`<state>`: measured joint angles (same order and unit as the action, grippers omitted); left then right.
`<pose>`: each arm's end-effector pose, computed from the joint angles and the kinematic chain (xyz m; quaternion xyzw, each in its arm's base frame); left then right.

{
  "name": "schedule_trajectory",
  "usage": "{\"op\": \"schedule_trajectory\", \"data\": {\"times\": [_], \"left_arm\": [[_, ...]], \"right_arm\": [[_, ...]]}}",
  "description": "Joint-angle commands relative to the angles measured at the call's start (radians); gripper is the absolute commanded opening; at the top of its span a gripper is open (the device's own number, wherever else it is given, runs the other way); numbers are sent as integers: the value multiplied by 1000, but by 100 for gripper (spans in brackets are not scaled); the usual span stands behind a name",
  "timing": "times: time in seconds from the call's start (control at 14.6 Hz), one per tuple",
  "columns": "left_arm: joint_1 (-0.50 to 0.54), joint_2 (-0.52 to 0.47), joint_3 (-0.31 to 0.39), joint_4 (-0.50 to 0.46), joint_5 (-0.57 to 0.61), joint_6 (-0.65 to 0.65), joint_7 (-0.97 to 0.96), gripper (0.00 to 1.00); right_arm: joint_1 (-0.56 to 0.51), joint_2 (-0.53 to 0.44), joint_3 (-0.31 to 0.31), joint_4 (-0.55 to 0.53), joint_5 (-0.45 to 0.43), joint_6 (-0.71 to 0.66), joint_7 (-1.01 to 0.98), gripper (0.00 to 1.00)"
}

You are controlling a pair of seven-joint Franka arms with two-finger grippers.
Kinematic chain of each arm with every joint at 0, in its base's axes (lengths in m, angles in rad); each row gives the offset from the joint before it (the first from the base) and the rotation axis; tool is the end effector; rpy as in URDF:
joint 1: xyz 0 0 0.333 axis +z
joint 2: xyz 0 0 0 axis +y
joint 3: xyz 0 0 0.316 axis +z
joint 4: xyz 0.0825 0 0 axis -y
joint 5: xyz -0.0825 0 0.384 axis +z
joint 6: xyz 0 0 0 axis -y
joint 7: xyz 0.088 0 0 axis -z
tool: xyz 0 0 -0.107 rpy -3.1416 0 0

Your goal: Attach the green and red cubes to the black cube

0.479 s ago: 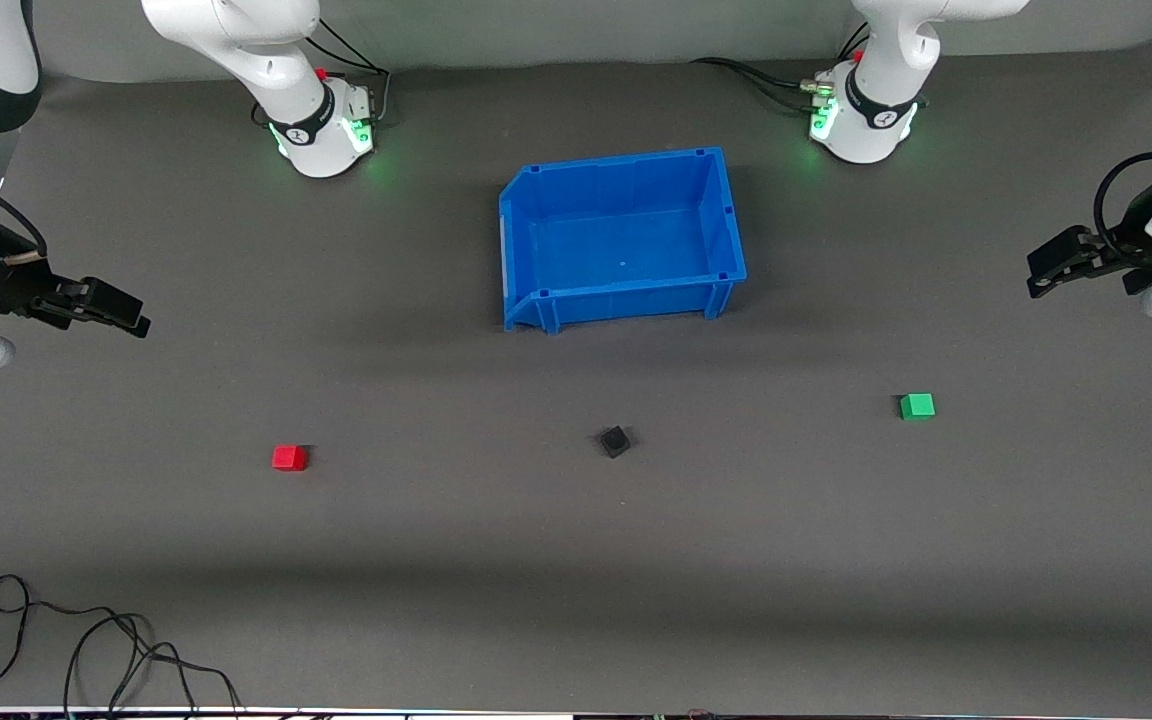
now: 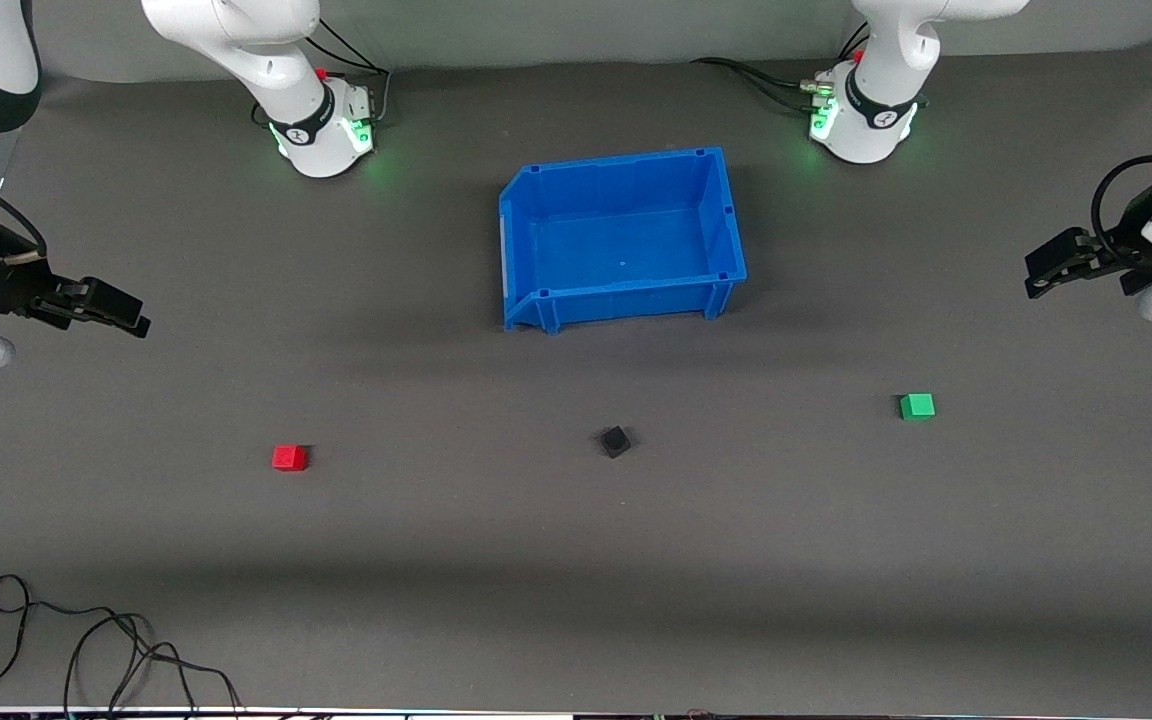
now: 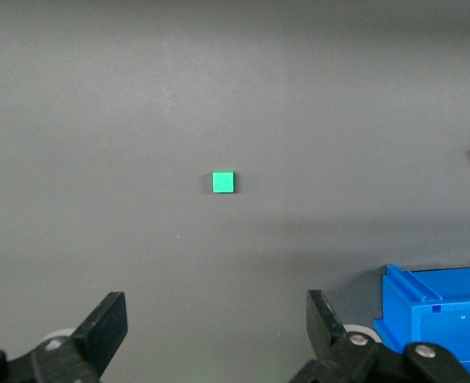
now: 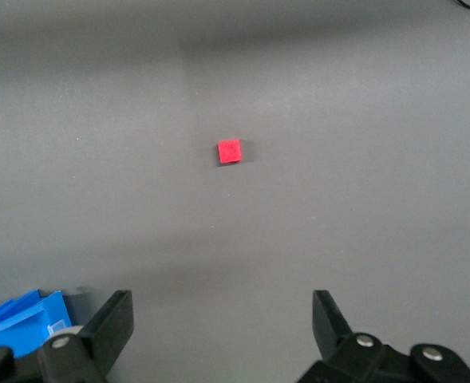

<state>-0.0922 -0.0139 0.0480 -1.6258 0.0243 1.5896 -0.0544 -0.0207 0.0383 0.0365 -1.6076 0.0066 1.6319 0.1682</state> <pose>0.5503 -0.0216 0.6079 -0.9999 -0.0047 0.0106 0.0123 0.5701 0.0093 0.5909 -0.9970 0.0764 0.0073 0.0033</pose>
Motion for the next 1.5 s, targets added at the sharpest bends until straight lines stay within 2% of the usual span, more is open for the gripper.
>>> {"op": "schedule_trajectory", "data": {"times": [0.0, 0.27, 0.55, 0.68, 1.03, 1.44], "left_arm": [[5, 12, -5, 27, 3, -31, -5, 100], [14, 22, 1, 27, -30, -36, -161, 100], [34, 45, 1, 21, -69, -39, -602, 100], [63, 60, 1, 20, -145, -23, -842, 100], [126, 109, 3, 3, -243, 9, -1217, 100], [201, 77, 1, -215, -340, 208, -1251, 100]], "right_arm": [[-4, 0, 2, 8, -11, -1, -7, 99], [1, 24, 5, 2, -8, -14, -61, 99], [-2, 81, 5, -3, -8, 12, -64, 99], [-2, 101, 5, -40, -8, 67, -64, 99], [-4, 181, 2, -187, -11, 299, -65, 99], [-8, 373, 0, -192, -11, 462, -64, 99]]}}
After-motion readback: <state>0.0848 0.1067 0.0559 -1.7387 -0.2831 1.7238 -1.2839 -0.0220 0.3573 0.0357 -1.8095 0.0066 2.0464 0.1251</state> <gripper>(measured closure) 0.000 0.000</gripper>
